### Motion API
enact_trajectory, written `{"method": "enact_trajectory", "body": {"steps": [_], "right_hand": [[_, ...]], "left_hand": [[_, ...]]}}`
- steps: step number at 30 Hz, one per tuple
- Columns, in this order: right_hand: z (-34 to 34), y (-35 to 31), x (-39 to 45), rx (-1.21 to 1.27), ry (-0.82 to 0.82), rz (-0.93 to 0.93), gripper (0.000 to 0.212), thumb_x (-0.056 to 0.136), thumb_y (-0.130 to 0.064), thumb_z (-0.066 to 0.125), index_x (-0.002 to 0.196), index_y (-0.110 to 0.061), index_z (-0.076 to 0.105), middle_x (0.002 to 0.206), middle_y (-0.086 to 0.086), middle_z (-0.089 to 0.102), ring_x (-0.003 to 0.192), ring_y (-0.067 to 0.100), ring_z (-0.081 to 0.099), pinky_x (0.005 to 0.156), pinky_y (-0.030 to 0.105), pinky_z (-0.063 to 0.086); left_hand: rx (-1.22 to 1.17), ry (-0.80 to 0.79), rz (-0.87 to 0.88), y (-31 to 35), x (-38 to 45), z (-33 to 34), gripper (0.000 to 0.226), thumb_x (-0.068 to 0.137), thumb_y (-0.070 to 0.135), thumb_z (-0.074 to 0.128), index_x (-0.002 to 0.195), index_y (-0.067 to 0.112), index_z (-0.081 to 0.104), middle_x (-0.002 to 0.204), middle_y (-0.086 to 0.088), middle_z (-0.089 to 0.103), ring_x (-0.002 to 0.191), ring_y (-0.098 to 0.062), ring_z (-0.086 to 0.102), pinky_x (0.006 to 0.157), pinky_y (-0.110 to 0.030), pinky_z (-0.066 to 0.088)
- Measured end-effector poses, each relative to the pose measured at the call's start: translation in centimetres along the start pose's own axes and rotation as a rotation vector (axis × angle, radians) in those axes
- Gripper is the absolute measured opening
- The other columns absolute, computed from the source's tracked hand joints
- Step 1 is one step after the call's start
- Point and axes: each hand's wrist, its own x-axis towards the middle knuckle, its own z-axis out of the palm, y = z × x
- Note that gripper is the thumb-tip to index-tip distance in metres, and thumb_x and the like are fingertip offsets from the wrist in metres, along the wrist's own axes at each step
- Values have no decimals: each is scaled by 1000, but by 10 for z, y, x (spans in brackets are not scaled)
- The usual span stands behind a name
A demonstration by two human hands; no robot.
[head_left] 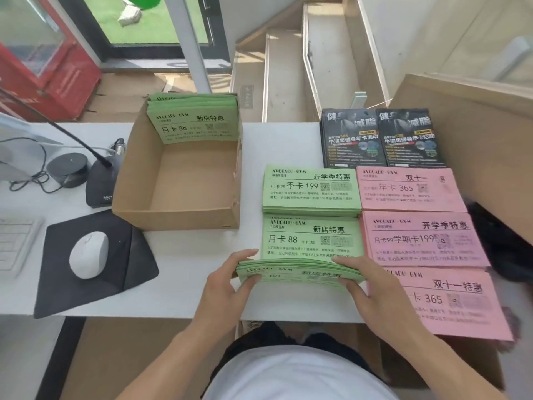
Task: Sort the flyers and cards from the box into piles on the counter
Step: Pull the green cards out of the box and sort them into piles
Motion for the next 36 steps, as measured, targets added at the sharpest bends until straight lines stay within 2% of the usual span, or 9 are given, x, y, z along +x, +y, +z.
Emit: {"method": "enact_trajectory", "body": {"steps": [7, 11, 16, 20, 22, 25, 30, 33, 36], "right_hand": [[-11, -9, 24, 74, 126, 75, 51, 90, -10, 71, 128, -40, 57, 111, -24, 54, 93, 2, 59, 76, 15, 50], [-4, -7, 55, -210, 136, 115, 55, 89, -13, 72, 136, -34, 53, 126, -17, 43, 69, 2, 56, 69, 29, 55], [12, -4, 74, -530, 128, 36, 59, 77, -6, 80, 131, -22, 61, 137, 3, 51, 119, 24, 53, 102, 38, 47], [23, -20, 58, -571, -94, -55, 51, 85, -25, 73, 133, -32, 58, 140, -8, 50, 132, 20, 43, 112, 37, 34], [34, -19, 48, -582, -189, -66, 55, 80, -15, 70, 131, -34, 58, 140, -9, 49, 133, 20, 44, 110, 36, 35], [42, -8, 48, -595, -173, -19, 64, 69, 0, 68, 123, -34, 63, 133, -8, 55, 124, 20, 51, 101, 35, 43], [33, -3, 59, -615, -116, -15, 64, 68, 4, 63, 121, -33, 63, 130, -8, 56, 122, 19, 51, 100, 35, 43], [26, -5, 62, -624, -133, 3, 68, 74, 6, 53, 130, -32, 56, 138, -8, 48, 128, 18, 42, 105, 32, 35], [19, -7, 63, -640, -153, 24, 73, 75, 10, 49, 135, -33, 52, 141, -9, 44, 130, 17, 38, 106, 31, 31]], "left_hand": [[-97, 71, -92, 16, 22, 7, 73, 91, 10, 72, 143, 49, 37, 102, 18, 72, 89, -8, 67, 73, -17, 52], [-8, 79, -112, 17, 53, 20, 76, 94, 14, 69, 147, 51, 29, 106, 11, 67, 87, -4, 65, 77, -21, 55], [100, 89, -157, 6, 70, 32, 90, 89, 23, 76, 156, 40, 19, 144, 8, 52, 126, -14, 55, 108, -42, 46], [97, -8, -196, -8, 57, 31, 123, 69, 26, 90, 153, 53, 4, 150, 8, 46, 137, -9, 45, 113, -41, 42], [149, -51, -161, -14, 49, 33, 132, 63, 20, 91, 152, 56, 1, 154, 13, 40, 140, -9, 39, 115, -38, 40], [254, -17, -59, -13, 44, 39, 119, 71, 10, 85, 158, 40, 8, 157, 18, 32, 142, -2, 28, 117, -26, 30], [264, 18, -54, -11, 58, 45, 107, 77, 9, 81, 158, 37, 16, 155, 16, 37, 142, -5, 32, 117, -32, 34], [261, 12, -75, -7, 62, 49, 106, 77, 9, 81, 158, 38, 18, 145, 14, 46, 131, -13, 47, 110, -34, 43], [287, 8, -74, -6, 61, 50, 104, 78, 10, 80, 158, 36, 20, 142, 11, 50, 125, -9, 44, 103, -23, 41]]}}
